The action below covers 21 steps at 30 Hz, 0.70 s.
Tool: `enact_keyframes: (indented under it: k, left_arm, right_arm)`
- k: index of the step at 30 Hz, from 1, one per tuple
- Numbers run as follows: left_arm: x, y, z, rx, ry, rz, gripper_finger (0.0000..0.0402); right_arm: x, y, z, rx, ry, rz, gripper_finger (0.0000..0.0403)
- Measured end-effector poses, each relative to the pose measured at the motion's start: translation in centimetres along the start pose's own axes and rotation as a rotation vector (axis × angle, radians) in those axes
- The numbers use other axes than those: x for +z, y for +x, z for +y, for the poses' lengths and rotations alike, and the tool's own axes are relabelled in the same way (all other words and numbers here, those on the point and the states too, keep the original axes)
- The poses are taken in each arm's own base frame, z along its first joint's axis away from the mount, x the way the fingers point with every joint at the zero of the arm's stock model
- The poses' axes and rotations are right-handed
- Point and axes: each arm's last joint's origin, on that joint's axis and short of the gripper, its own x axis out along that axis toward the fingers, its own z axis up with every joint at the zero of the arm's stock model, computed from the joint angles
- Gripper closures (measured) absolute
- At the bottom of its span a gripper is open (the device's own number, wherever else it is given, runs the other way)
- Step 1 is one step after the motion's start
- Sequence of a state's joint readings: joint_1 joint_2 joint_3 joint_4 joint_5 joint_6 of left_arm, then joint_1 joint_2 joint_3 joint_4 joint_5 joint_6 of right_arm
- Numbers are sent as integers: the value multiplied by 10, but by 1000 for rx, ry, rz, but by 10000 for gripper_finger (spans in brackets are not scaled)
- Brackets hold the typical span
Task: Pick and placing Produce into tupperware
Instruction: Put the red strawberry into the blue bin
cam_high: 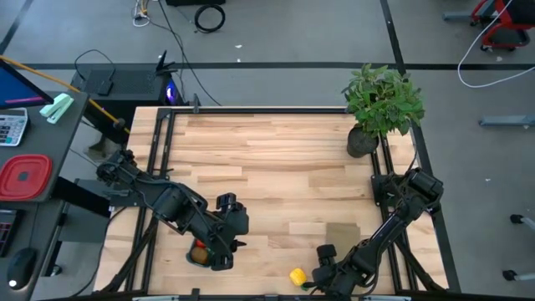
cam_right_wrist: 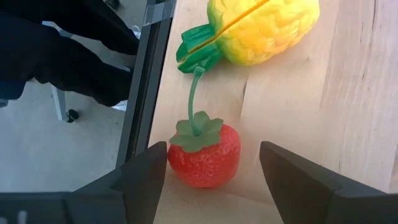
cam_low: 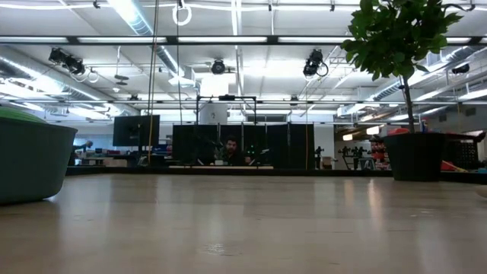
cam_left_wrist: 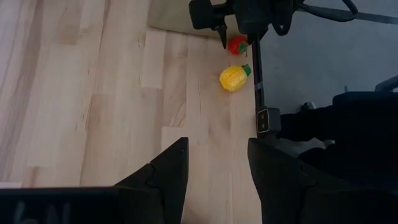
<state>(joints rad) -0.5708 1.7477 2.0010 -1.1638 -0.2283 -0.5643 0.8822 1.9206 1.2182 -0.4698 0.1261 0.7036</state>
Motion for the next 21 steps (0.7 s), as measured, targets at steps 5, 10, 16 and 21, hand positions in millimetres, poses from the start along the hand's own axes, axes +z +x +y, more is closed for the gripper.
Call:
enact_keyframes:
  k: [5,10,16,21]
  left_arm:
    - [0,0,0,0,0,0,230]
    - [0,0,1,0,-2,0,230]
    - [1,0,1,1,-3,-1,230]
    - [0,0,1,1,-3,0,230]
  right_arm:
    - [-4,16,0,4,-17,45,135]
    - [-5,18,0,-5,-13,40,135]
    - [-4,18,0,-6,-3,33,135]
    - [-4,18,0,-6,0,31,135]
